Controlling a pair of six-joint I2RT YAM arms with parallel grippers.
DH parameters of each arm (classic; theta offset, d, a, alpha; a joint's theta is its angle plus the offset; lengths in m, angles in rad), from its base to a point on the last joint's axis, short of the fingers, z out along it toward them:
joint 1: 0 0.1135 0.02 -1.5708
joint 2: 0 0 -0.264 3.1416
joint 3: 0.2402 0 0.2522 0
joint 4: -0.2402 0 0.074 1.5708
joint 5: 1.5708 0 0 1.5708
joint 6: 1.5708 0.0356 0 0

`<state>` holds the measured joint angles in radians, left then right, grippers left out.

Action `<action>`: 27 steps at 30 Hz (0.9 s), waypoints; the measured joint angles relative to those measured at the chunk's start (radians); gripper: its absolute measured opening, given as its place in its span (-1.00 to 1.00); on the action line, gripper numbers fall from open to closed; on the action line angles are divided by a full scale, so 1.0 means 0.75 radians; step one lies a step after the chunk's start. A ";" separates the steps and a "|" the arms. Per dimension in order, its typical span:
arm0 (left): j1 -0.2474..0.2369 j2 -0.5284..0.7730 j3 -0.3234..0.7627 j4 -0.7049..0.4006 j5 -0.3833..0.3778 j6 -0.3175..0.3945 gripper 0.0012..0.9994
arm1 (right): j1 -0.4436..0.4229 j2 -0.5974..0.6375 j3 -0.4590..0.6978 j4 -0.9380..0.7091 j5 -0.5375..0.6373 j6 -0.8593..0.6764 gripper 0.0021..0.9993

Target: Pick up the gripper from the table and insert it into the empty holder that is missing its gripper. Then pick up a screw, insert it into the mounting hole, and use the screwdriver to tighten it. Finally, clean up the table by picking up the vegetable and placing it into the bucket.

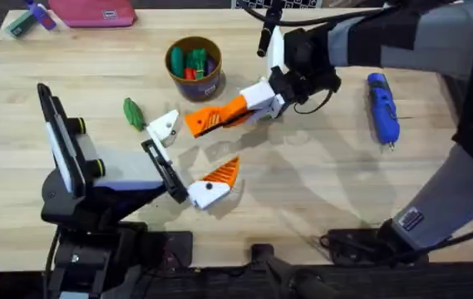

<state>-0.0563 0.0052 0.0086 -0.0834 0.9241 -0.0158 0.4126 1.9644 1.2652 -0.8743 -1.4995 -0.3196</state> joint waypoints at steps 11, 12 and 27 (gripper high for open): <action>0.000 0.000 0.000 0.000 0.000 0.000 0.97 | 0.021 0.000 0.000 0.018 -0.029 -0.035 -0.99; 0.000 0.000 0.000 0.000 0.000 0.000 0.97 | 0.024 0.000 0.000 0.018 -0.029 -0.034 -0.99; 0.000 0.000 0.000 0.000 0.000 0.000 0.98 | 0.052 0.000 0.000 0.028 -0.031 0.104 -0.99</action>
<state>-0.0563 0.0055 0.0086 -0.0834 0.9241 -0.0158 0.4517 1.9646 1.2652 -0.8532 -1.5227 -0.2415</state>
